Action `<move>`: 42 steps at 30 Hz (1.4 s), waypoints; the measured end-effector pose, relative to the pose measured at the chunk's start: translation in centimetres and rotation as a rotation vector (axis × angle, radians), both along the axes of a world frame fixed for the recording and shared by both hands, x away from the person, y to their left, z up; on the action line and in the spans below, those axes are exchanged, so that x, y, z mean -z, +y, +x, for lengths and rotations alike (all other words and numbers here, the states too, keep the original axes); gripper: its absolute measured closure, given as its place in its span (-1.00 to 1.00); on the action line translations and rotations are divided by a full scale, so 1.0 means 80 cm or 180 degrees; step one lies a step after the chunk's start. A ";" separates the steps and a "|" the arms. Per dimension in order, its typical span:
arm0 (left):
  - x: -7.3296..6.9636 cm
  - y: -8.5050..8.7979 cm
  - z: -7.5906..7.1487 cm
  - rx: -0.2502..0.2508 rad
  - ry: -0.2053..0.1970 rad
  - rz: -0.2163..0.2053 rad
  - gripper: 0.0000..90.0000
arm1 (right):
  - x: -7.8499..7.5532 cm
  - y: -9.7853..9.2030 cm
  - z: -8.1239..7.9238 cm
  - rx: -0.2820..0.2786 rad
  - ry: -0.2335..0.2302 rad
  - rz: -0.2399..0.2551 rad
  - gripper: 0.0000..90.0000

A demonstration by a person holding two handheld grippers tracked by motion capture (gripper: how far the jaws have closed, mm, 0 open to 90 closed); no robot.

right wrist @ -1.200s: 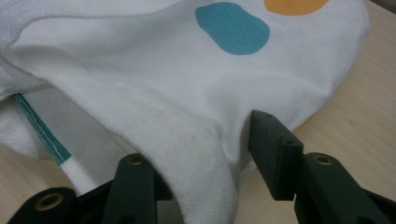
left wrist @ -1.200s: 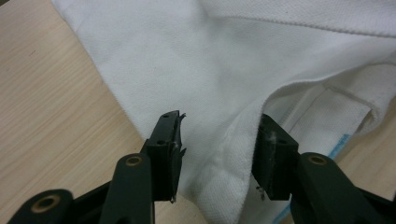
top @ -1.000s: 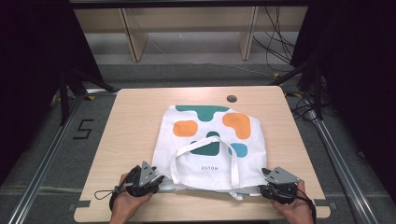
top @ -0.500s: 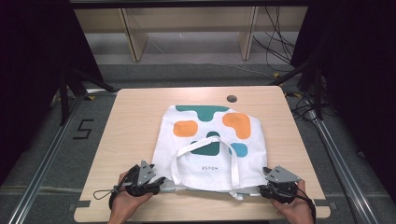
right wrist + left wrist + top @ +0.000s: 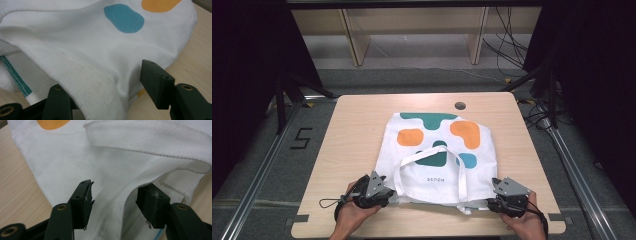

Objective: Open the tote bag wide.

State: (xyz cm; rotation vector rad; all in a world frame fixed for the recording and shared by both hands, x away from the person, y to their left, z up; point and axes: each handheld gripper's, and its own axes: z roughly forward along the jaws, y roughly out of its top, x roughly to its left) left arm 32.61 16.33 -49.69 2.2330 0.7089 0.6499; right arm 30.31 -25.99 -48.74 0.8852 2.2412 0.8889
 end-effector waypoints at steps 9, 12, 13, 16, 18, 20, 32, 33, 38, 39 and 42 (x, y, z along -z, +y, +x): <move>-0.003 -0.003 0.002 0.0042 -0.0036 0.0066 0.32 | 0.001 0.006 -0.001 -0.0071 0.0007 -0.0029 -0.05; -0.002 -0.003 0.004 0.0081 0.0029 0.0079 0.47 | 0.002 0.009 0.000 -0.0070 0.0003 -0.0033 -0.05; 0.000 -0.004 0.003 0.0059 0.0068 0.0080 0.50 | 0.002 0.010 0.000 -0.0079 0.0002 -0.0038 -0.04; -0.002 -0.003 -0.002 0.0061 0.0142 0.0047 0.75 | 0.001 0.010 0.000 -0.0112 -0.0022 -0.0044 -0.01; -0.007 0.001 -0.004 0.0093 0.0099 0.0009 0.86 | 0.001 0.009 -0.001 -0.0094 0.0008 0.0011 0.08; -0.015 0.003 -0.008 0.0114 -0.0021 -0.0037 0.93 | 0.000 0.007 -0.001 -0.0134 0.0024 0.0011 0.26; -0.083 0.002 -0.022 0.0054 -0.0454 -0.0559 0.94 | -0.056 -0.007 0.004 -0.0085 -0.0485 0.0289 0.95; -0.083 0.002 -0.022 0.0054 -0.0454 -0.0559 0.94 | -0.056 -0.007 0.004 -0.0085 -0.0485 0.0289 0.95; -0.134 0.001 -0.027 0.0070 -0.0810 -0.0576 0.94 | -0.106 -0.009 0.017 -0.0073 -0.0752 0.0389 0.96; -0.134 0.001 -0.027 0.0070 -0.0810 -0.0576 0.94 | -0.106 -0.009 0.017 -0.0073 -0.0752 0.0389 0.96; -0.157 0.002 -0.029 0.0073 -0.0967 -0.0611 0.94 | -0.138 -0.008 0.023 -0.0064 -0.0944 0.0437 0.96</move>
